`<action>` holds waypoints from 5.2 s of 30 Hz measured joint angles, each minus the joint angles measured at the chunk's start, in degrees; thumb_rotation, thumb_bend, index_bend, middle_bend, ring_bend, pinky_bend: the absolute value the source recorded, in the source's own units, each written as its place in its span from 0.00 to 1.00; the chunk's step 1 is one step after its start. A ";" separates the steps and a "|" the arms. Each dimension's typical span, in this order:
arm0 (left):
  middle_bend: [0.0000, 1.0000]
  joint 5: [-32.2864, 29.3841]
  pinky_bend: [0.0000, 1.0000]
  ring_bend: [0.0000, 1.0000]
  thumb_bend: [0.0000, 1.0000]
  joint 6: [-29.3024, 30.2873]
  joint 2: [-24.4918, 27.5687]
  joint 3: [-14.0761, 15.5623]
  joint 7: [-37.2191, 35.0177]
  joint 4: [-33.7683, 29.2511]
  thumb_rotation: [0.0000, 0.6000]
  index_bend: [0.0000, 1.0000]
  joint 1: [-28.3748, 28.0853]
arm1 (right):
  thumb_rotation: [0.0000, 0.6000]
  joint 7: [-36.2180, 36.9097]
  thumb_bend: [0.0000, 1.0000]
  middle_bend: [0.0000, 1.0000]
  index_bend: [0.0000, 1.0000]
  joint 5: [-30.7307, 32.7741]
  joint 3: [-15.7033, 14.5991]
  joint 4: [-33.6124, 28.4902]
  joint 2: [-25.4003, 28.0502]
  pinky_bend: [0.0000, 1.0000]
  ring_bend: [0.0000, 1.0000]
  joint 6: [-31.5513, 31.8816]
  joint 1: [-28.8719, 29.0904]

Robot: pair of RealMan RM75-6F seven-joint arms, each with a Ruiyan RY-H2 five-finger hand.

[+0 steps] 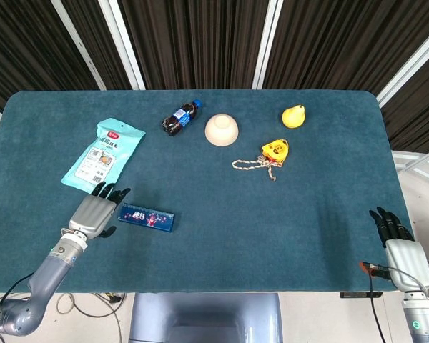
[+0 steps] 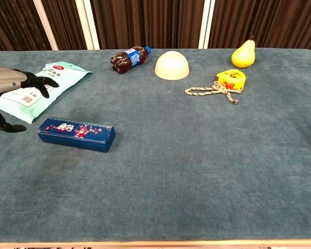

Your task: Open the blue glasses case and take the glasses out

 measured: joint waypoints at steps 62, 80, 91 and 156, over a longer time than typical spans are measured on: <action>0.29 2.71 0.02 0.00 0.34 -9.39 -6.85 -0.56 1.72 12.28 1.00 0.00 -3.01 | 1.00 -0.76 0.16 0.00 0.00 0.83 0.42 0.13 -0.42 0.21 0.00 0.06 -0.01; 0.33 2.74 0.02 0.00 0.48 -9.45 -7.06 -0.85 0.92 12.20 1.00 0.02 -2.72 | 1.00 -0.83 0.16 0.00 0.00 0.78 0.40 0.12 -0.45 0.21 0.00 0.09 -0.02; 0.31 2.08 0.02 0.00 0.48 -9.78 -7.84 -1.25 1.01 13.17 1.00 0.02 -2.95 | 1.00 -0.91 0.16 0.00 0.00 0.97 0.46 0.13 -0.45 0.21 0.00 0.05 -0.03; 0.87 7.85 0.84 0.74 0.48 -2.31 -0.68 0.23 -2.54 5.79 1.00 0.09 2.63 | 1.00 -1.12 0.16 0.00 0.00 0.84 0.54 0.03 -0.52 0.21 0.00 0.49 -0.18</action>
